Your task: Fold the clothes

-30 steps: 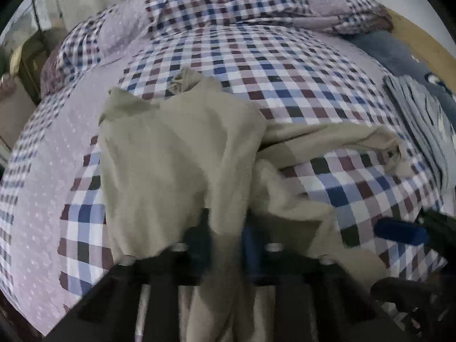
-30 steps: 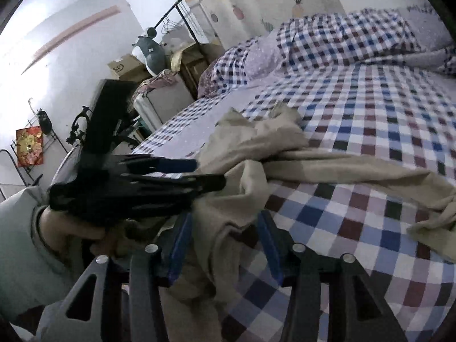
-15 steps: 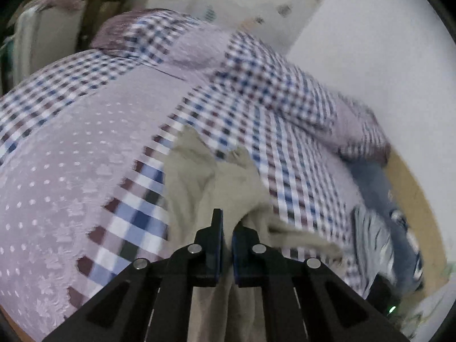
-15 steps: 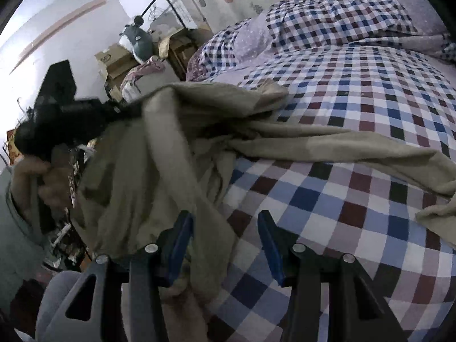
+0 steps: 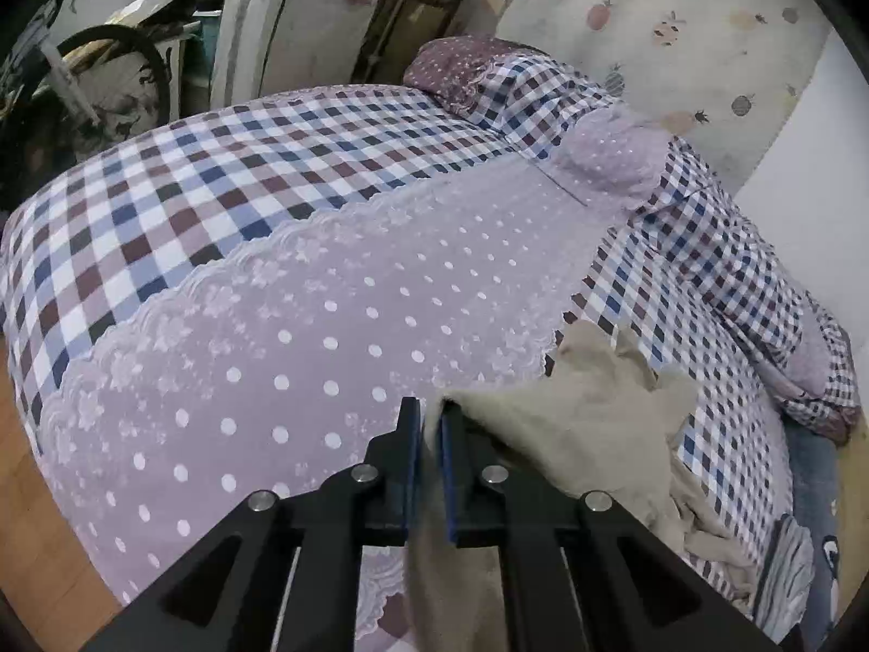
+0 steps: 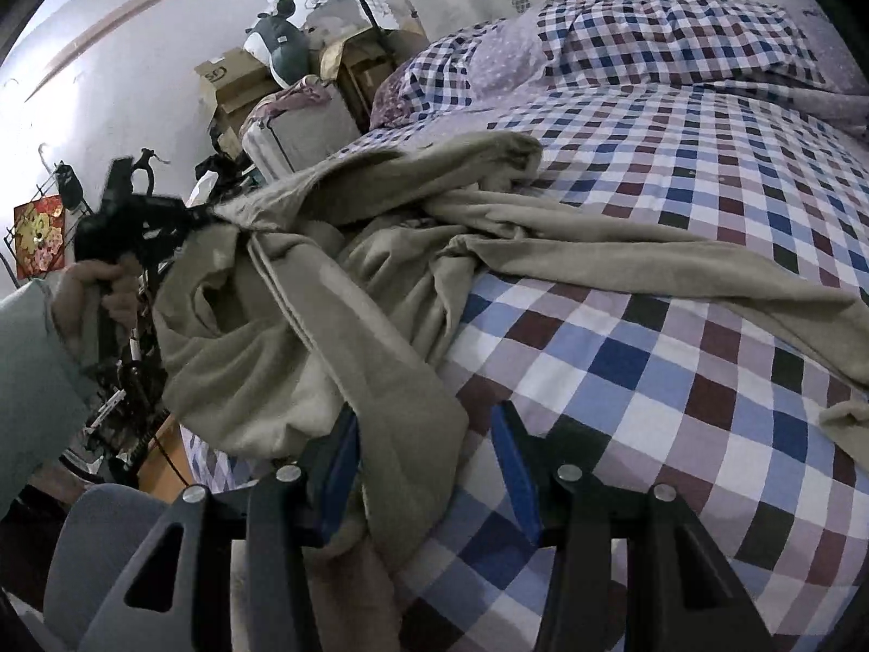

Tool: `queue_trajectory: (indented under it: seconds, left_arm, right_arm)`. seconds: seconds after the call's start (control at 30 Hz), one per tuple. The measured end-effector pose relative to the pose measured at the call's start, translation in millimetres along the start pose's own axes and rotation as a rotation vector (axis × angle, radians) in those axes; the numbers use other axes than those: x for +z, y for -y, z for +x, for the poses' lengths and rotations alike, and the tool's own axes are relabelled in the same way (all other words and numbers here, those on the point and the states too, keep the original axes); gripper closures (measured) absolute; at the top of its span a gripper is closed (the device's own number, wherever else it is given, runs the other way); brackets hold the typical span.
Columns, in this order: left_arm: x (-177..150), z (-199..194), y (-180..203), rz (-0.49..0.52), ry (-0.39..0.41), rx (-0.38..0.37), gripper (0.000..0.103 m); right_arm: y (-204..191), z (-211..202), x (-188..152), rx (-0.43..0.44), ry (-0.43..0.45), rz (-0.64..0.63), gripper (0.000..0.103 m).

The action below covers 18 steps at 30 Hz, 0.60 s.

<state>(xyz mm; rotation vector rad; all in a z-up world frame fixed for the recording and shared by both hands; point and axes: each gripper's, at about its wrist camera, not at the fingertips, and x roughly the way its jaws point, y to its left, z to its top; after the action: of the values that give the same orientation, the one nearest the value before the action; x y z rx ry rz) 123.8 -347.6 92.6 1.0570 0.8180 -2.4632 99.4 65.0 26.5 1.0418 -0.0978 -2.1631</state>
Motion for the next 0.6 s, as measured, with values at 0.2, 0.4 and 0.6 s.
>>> queue_trajectory:
  seconds: [0.2,0.4,0.6]
  left_arm:
    - [-10,-40,51,0.141,0.151,-0.152,0.028]
    - [-30,-52,126,0.410,0.181,-0.189,0.020]
    - [-65,-9,196,0.699,0.118,-0.096,0.020]
  right_arm:
    - [-2,3,-1,-0.006,-0.006,-0.010,0.051]
    - [-3,2,-2,-0.007,-0.010,-0.004,0.051]
    - [-3,3,-1,-0.006,-0.012,-0.002,0.051]
